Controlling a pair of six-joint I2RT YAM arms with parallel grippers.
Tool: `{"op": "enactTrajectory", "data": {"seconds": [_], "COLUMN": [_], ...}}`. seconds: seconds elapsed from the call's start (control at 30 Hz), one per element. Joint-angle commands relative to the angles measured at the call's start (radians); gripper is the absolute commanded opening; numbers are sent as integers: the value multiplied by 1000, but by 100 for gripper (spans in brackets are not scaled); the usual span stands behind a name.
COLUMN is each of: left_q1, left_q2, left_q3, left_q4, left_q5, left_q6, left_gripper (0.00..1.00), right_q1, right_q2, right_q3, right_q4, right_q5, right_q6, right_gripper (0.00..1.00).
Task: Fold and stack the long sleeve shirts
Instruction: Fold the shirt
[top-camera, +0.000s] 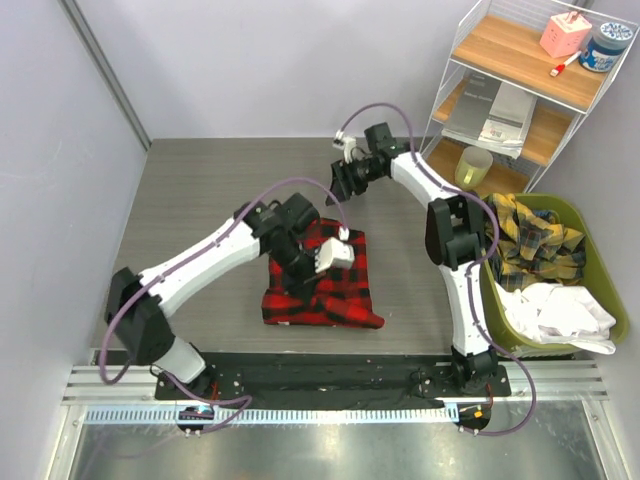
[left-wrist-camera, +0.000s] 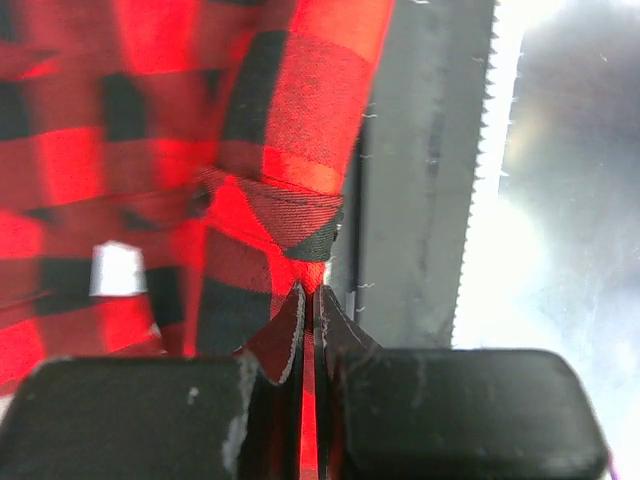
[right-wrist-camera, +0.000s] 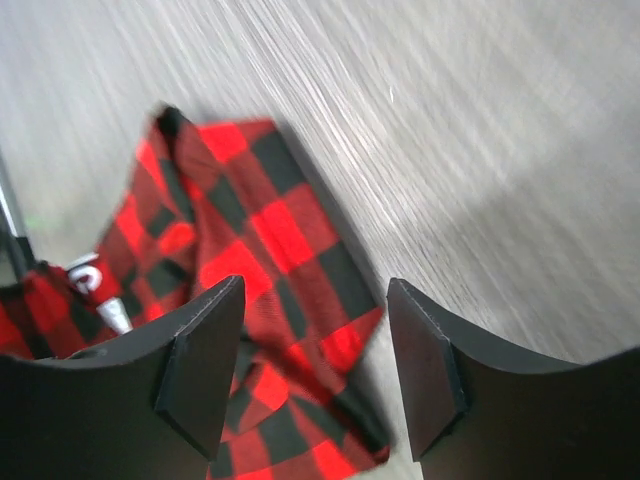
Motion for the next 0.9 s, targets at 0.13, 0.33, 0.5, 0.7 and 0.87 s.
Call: {"op": "enactTrajectory", "data": {"seconds": [0.13, 0.33, 0.5, 0.7, 0.87], "left_q1": [275, 383, 458, 469, 458], "left_q2": [385, 655, 660, 509, 457], "left_q3": [368, 626, 669, 447, 266], "left_q4": [-179, -230, -195, -123, 50], "left_q5": [68, 104, 140, 281, 438], "left_q6": [208, 247, 205, 187, 95], "left_gripper": [6, 36, 48, 65, 87], "right_q1": [24, 24, 23, 12, 10], "right_q2": [89, 79, 43, -69, -124], "right_q3": [19, -13, -13, -77, -136], "right_q4": [-32, -46, -76, -144, -150], "right_q5": [-3, -26, -22, -110, -145], "right_q6": [-51, -80, -106, -106, -88], "right_gripper": [59, 54, 53, 54, 59]}}
